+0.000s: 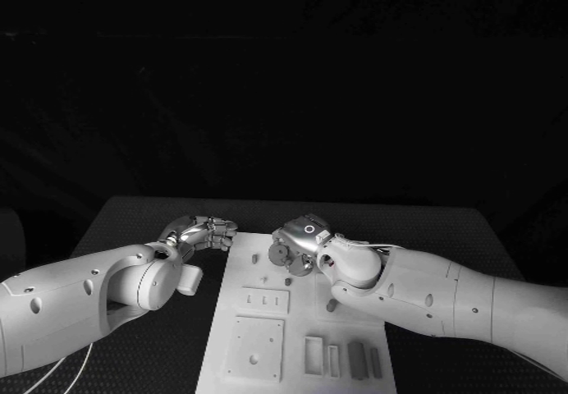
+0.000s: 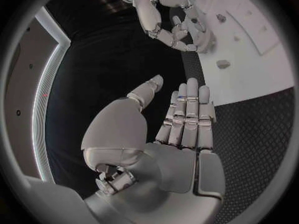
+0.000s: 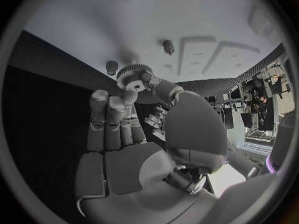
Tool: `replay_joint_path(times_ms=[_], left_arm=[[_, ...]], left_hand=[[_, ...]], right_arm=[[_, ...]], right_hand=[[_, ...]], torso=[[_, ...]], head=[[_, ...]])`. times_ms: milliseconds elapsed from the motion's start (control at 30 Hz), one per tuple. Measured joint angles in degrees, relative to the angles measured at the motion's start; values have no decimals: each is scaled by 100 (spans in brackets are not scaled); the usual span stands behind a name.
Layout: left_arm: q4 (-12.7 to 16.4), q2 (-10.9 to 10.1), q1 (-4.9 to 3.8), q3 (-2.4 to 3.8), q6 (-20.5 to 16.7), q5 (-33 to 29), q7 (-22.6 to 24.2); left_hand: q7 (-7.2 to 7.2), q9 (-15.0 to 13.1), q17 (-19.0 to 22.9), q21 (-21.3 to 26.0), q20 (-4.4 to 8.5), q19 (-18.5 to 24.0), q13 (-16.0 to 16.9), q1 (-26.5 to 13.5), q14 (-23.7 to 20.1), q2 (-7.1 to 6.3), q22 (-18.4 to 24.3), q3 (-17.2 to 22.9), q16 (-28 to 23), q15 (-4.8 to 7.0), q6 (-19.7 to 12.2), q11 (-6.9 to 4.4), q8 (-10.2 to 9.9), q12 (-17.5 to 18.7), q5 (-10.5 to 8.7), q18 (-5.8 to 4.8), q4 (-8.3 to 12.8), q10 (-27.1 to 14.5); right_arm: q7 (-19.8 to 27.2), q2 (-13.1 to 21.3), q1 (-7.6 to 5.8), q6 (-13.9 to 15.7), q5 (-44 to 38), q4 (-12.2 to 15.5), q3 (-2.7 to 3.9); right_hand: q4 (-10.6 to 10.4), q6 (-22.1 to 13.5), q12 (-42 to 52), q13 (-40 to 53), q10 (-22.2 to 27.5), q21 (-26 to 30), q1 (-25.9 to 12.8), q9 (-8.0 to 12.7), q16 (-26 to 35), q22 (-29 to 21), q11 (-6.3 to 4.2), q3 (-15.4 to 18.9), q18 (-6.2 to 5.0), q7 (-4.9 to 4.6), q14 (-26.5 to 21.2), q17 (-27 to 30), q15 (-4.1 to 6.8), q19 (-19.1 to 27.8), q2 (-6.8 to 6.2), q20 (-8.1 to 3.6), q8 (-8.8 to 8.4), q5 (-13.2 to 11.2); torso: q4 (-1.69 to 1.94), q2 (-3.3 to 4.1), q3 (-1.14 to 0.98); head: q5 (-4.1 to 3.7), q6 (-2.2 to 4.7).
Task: Assemble the parts on the task board
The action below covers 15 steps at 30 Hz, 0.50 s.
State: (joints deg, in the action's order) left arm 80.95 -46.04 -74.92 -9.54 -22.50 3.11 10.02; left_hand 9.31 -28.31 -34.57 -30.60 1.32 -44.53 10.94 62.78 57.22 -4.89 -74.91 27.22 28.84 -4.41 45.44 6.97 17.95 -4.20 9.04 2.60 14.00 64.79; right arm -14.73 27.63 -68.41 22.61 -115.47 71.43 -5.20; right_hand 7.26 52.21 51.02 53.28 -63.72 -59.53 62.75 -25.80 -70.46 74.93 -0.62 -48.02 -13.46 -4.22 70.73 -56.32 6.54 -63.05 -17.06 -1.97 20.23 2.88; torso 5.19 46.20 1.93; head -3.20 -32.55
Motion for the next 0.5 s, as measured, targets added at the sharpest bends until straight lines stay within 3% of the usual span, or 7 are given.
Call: replay_joint_path(times_ms=[500], left_arm=[[-18,14,0,0,4,-10,-3]], left_hand=[[0,1,-5,0,0,0,-1,1,0,-1,1,0,0,0,0,-16,0,0,0,0,0,-16]], right_arm=[[-15,-97,27,-19,-12,-191,-45]], right_hand=[[17,30,0,-25,-39,-15,0,2,-1,-1,0,-14,0,29,3,1,-2,-30,0,-10,-17,0]], torso=[[-16,1,-2]], head=[[36,16]])
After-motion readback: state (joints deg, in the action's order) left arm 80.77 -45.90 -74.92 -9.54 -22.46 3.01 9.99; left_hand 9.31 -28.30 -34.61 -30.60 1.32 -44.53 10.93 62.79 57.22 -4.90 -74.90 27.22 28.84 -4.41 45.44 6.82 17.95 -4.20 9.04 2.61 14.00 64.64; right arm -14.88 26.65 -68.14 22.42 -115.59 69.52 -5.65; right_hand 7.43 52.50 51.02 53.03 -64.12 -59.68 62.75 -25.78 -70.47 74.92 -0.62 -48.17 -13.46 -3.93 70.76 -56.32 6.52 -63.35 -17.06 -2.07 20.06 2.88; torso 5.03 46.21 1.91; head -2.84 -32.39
